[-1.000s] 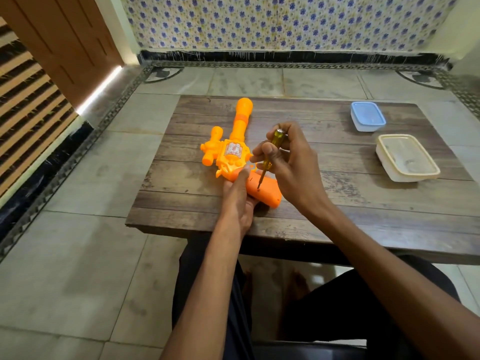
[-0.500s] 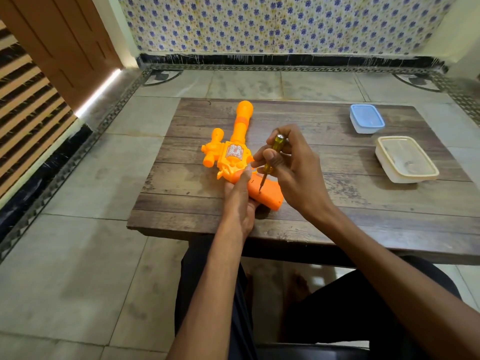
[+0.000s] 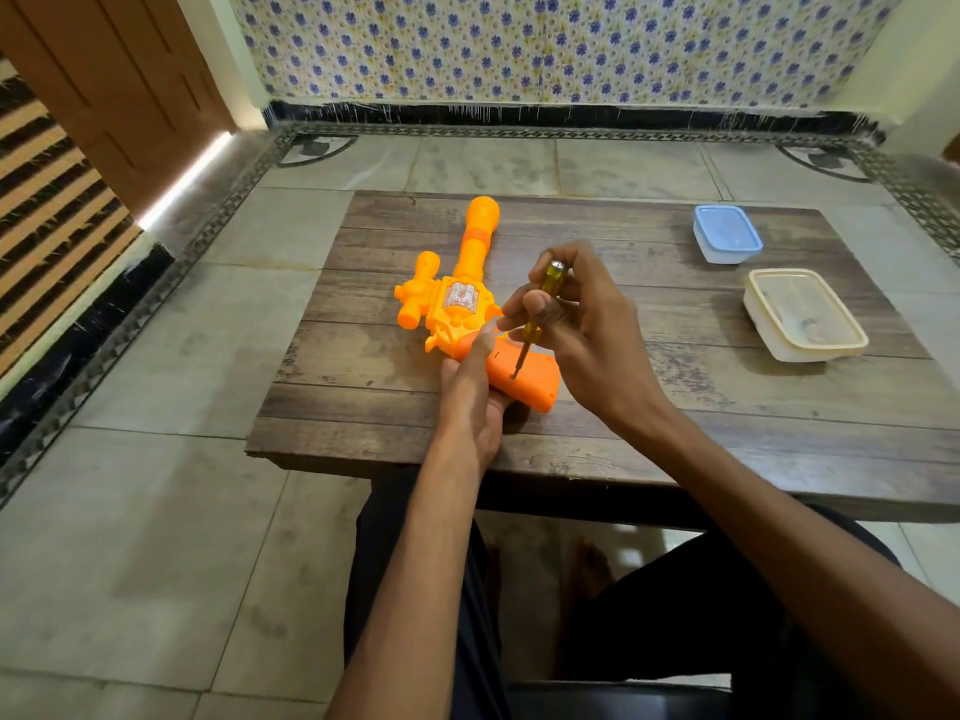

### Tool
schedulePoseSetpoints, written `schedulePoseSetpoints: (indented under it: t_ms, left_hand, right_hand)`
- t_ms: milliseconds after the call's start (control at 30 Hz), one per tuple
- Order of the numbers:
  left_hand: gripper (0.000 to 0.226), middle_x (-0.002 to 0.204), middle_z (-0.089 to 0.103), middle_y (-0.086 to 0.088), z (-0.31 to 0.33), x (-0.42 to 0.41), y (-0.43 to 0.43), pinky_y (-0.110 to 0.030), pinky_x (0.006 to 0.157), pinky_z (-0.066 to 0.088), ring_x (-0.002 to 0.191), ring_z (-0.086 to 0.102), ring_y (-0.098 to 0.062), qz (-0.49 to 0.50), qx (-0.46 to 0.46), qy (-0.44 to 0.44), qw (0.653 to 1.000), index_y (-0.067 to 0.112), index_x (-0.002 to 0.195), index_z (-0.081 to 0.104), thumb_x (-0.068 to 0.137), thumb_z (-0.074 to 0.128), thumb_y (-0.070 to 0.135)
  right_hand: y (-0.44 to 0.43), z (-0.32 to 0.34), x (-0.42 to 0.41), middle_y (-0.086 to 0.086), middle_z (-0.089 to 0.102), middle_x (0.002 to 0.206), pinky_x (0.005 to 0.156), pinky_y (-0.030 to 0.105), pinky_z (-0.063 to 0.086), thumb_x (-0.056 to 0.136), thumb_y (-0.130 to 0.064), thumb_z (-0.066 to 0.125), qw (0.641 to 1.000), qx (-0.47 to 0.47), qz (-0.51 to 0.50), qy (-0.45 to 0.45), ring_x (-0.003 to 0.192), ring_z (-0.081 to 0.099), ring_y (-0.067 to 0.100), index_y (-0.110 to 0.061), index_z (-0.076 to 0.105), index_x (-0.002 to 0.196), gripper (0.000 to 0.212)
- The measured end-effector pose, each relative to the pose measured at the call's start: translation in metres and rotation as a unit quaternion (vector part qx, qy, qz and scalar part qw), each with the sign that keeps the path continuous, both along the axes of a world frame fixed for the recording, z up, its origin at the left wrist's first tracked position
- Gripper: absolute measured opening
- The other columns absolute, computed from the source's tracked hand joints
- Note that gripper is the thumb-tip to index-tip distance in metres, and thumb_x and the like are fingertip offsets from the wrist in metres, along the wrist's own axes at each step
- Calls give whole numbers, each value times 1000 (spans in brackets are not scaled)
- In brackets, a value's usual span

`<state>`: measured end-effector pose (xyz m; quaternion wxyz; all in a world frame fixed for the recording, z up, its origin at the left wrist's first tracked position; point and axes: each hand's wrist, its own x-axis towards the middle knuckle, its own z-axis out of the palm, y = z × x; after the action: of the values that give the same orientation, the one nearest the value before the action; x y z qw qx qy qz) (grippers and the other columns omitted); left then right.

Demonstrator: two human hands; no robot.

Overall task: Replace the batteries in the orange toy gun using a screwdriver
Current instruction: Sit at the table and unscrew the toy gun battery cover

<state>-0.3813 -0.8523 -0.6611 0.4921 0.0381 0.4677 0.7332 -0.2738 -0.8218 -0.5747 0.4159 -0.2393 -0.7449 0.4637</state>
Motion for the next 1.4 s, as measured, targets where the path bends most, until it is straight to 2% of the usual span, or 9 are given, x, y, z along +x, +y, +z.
schedulePoseSetpoints:
  t_ms: [100, 367, 533, 767, 900, 1033, 1167, 1233, 1400]
  left_hand:
    - [41, 110, 69, -13, 3, 1, -1, -54, 94, 52, 100, 67, -25, 0, -2, 5, 1000, 13, 139, 50, 99, 57, 17]
    - [40, 127, 65, -17, 2, 4, -1, -63, 95, 50, 115, 65, -35, 1, -6, 9, 1000, 16, 138, 50, 99, 58, 21]
    - [45, 127, 65, -12, 4, 7, -1, -40, 77, 58, 101, 68, -20, 25, -10, 9, 1000, 15, 143, 46, 99, 58, 19]
    - [42, 103, 69, 3, 4, 9, -1, -27, 61, 58, 77, 73, -4, 33, 4, 15, 999, 15, 142, 47, 101, 54, 14]
    - [44, 107, 69, 1, 2, 9, -1, -33, 71, 57, 89, 70, -10, 36, 6, 11, 999, 14, 143, 47, 100, 56, 16]
    - [43, 84, 73, 5, -1, 7, -1, -39, 79, 57, 88, 68, -15, 30, 16, 17, 999, 10, 142, 47, 101, 56, 18]
    - [44, 105, 70, -5, -2, 7, 0, -44, 86, 55, 100, 66, -22, 32, 15, 11, 999, 12, 143, 47, 100, 57, 18]
    - [44, 110, 69, -7, -3, 7, 1, -47, 89, 53, 103, 65, -24, 29, 15, 3, 999, 13, 142, 48, 100, 57, 18]
    - [36, 84, 74, 1, -2, 8, 3, -49, 90, 53, 89, 68, -19, 32, 22, -9, 999, 16, 135, 52, 100, 57, 16]
  right_hand:
    - [2, 1, -2, 12, 71, 90, 74, 43, 61, 100, -9, 52, 1000, 9, -3, -5, 82, 73, 20, -7, 47, 104, 7]
    - [5, -7, -4, -1, 67, 90, 71, 38, 56, 93, -18, 63, 983, 133, -75, -101, 80, 66, 12, -9, 57, 103, 15]
    - [14, 23, 5, -6, 62, 74, 64, 38, 52, 84, -35, 73, 950, 201, -64, -232, 64, 56, 9, -21, 64, 94, 19]
    - [14, 59, -3, 6, 57, 83, 63, 35, 44, 92, -22, 53, 821, 278, 2, -499, 77, 56, 27, -15, 59, 95, 10]
    - [15, 67, -14, 0, 33, 64, 57, 31, 33, 100, -38, 48, 780, 300, 10, -549, 53, 32, 14, -17, 30, 63, 46]
    - [21, 71, -17, -1, 31, 62, 62, 33, 35, 100, -43, 47, 761, 319, 31, -564, 53, 32, 16, -18, 27, 61, 51]
    - [28, 70, -14, 0, 50, 71, 67, 37, 44, 101, -33, 50, 746, 320, 115, -573, 74, 53, 22, -18, 45, 68, 36]
    - [31, 72, -10, 6, 66, 90, 75, 38, 51, 99, -21, 52, 721, 329, 155, -589, 85, 61, 23, -12, 65, 91, 17]
    - [34, 72, -9, -3, 64, 100, 69, 22, 46, 95, -9, 54, 737, 313, 167, -576, 89, 54, 9, -14, 70, 113, 24]
